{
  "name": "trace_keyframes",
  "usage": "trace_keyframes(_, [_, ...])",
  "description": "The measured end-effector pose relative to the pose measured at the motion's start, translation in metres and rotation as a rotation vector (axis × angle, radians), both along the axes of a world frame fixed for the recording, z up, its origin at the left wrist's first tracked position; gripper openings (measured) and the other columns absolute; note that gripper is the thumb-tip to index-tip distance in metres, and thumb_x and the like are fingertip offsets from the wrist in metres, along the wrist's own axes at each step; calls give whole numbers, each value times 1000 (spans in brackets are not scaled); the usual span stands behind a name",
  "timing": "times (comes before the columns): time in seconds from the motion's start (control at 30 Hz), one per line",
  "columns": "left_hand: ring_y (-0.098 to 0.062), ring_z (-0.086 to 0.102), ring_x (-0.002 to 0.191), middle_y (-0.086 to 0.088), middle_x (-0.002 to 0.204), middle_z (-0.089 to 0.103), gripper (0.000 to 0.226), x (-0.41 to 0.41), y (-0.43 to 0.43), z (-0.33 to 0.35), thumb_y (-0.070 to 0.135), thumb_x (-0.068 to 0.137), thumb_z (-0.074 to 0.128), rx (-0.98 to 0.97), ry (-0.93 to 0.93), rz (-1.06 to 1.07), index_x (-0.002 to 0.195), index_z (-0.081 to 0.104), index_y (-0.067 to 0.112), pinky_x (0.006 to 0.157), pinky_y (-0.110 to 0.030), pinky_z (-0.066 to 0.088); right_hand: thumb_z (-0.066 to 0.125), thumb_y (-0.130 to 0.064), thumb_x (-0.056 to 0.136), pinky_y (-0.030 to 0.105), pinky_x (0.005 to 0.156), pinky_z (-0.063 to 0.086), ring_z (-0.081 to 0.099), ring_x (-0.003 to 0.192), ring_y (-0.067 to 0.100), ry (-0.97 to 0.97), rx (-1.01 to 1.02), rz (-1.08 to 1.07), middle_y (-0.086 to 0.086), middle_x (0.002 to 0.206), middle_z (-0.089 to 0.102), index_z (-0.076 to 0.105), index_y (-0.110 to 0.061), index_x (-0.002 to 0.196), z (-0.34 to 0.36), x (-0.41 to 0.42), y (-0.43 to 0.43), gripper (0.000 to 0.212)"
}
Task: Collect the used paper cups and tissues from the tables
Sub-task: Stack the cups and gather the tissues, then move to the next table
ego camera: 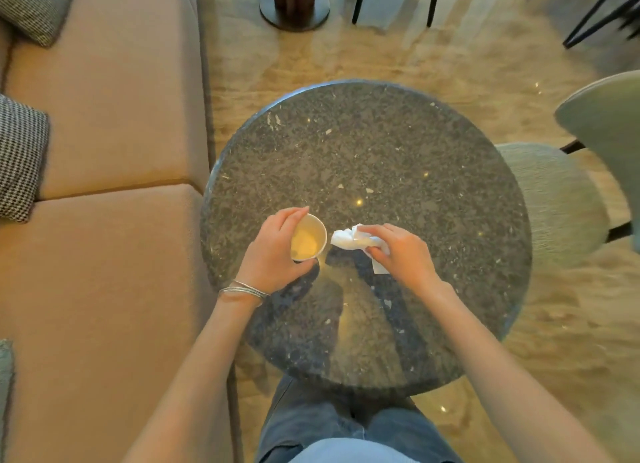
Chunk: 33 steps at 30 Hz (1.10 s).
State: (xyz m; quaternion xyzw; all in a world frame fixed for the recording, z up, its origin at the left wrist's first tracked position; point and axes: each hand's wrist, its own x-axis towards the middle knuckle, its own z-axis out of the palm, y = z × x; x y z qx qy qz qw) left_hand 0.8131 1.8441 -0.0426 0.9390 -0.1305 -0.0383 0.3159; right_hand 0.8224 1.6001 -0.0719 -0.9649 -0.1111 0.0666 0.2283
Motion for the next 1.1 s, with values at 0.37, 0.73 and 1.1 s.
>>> trace_keyframes(0.37, [-21,41,117,-6,131,43,84,-6,-86,39,32,64,81,-12,-36,-182,134,42,9,96,-26,33,62,-23,84,32,63,48,59,82,16,-95,97,-212,-3,89,65,63,-33,111,63,-51,-89,29])
trace_keyframes(0.73, [-20,41,119,-5,133,44,83,-102,-244,33,35,66,80,-24,-41,-262,135,41,10,98,-24,30,65,-20,81,32,61,45,59,79,16,-76,132,-316,-4,85,62,64,-32,109,64,-174,-242,30])
trace_keyframes(1.1, [-14,37,121,3,136,42,81,-167,-410,50,37,68,77,-2,-75,-402,137,38,20,91,-32,42,67,-15,78,36,69,47,61,86,18,-122,176,-493,-4,95,64,66,-28,107,84,-258,-400,32])
